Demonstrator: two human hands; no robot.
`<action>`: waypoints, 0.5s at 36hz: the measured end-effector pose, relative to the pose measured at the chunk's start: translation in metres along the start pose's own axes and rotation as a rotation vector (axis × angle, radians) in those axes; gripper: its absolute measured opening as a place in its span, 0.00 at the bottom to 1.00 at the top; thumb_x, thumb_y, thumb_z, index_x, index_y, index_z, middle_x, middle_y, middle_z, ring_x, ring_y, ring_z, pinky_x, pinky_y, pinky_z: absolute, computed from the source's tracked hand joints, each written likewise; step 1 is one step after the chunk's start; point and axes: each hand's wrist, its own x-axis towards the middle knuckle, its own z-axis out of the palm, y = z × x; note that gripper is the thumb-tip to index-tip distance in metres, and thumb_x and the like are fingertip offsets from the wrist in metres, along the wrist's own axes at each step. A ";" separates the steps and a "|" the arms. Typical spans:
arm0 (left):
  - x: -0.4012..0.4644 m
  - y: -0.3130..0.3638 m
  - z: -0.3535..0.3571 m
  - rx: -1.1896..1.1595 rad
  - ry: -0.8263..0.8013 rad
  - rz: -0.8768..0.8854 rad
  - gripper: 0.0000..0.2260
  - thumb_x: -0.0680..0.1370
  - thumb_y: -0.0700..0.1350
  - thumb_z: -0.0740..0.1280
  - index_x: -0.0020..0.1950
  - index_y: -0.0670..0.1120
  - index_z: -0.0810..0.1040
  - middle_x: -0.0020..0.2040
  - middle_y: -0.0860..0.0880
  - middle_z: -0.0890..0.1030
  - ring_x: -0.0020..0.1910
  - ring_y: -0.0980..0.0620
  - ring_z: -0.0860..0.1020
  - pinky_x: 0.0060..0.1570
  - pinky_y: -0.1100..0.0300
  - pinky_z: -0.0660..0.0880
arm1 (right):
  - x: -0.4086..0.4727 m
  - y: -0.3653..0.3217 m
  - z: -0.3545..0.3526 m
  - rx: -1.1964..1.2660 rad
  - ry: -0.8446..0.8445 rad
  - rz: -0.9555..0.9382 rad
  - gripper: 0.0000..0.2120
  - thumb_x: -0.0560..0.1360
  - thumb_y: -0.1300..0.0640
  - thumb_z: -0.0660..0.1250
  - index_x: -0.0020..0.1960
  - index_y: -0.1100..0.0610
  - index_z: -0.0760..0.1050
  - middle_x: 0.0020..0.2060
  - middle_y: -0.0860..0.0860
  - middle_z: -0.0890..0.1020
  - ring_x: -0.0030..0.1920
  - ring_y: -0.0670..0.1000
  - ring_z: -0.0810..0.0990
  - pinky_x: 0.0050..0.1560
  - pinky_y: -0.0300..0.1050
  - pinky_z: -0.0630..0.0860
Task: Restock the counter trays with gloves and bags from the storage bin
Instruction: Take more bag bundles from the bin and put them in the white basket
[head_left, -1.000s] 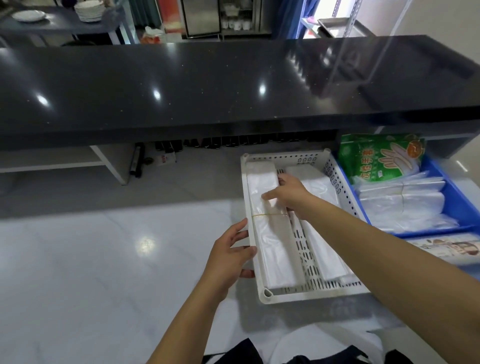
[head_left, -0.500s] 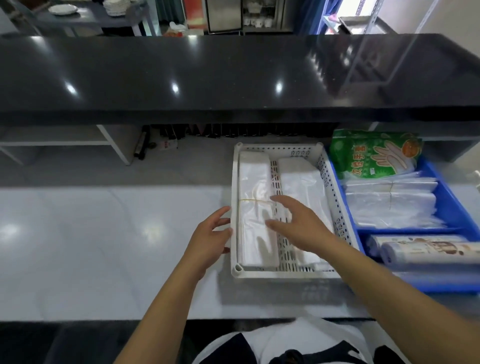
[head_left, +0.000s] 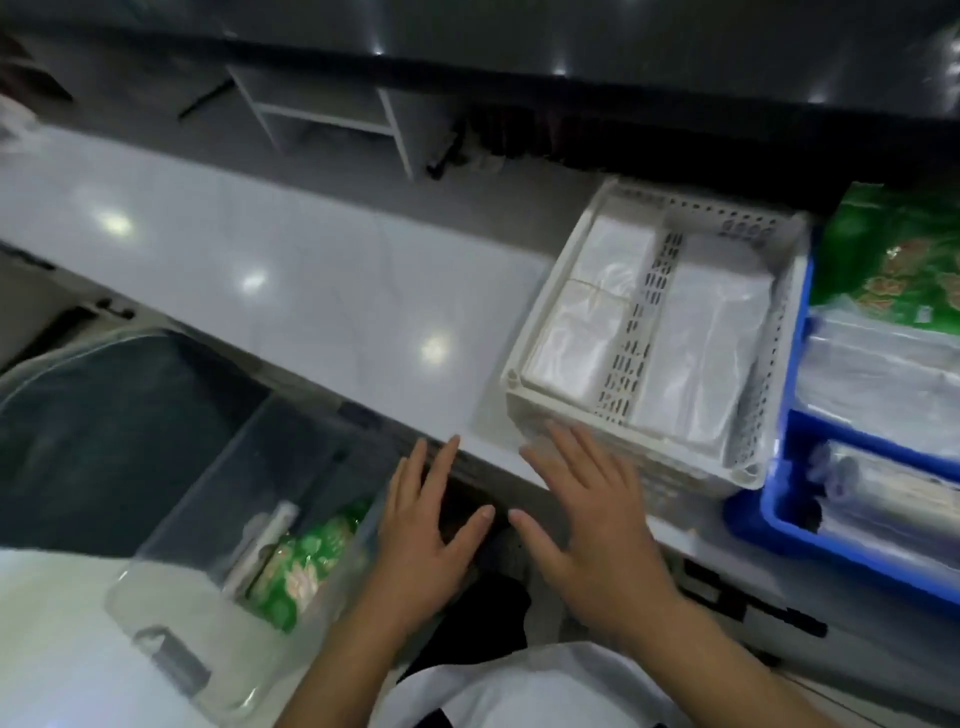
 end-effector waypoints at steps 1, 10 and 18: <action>-0.014 -0.011 0.000 0.018 0.012 -0.049 0.34 0.76 0.65 0.63 0.77 0.69 0.48 0.80 0.60 0.43 0.79 0.56 0.42 0.77 0.48 0.48 | -0.004 -0.003 0.008 0.029 -0.033 -0.022 0.28 0.77 0.38 0.57 0.74 0.45 0.65 0.78 0.45 0.58 0.79 0.48 0.49 0.76 0.58 0.51; -0.132 -0.091 -0.032 -0.026 0.165 -0.415 0.32 0.76 0.62 0.66 0.76 0.65 0.53 0.81 0.54 0.51 0.79 0.53 0.51 0.77 0.49 0.54 | -0.017 -0.042 0.072 0.051 -0.427 -0.132 0.30 0.77 0.36 0.60 0.76 0.42 0.60 0.79 0.44 0.54 0.79 0.48 0.47 0.77 0.55 0.50; -0.158 -0.167 -0.050 -0.110 0.161 -0.613 0.35 0.77 0.60 0.66 0.79 0.59 0.54 0.81 0.51 0.51 0.80 0.49 0.50 0.76 0.49 0.54 | -0.011 -0.081 0.113 -0.105 -0.659 -0.178 0.29 0.77 0.37 0.60 0.76 0.42 0.59 0.79 0.44 0.55 0.79 0.48 0.49 0.76 0.52 0.51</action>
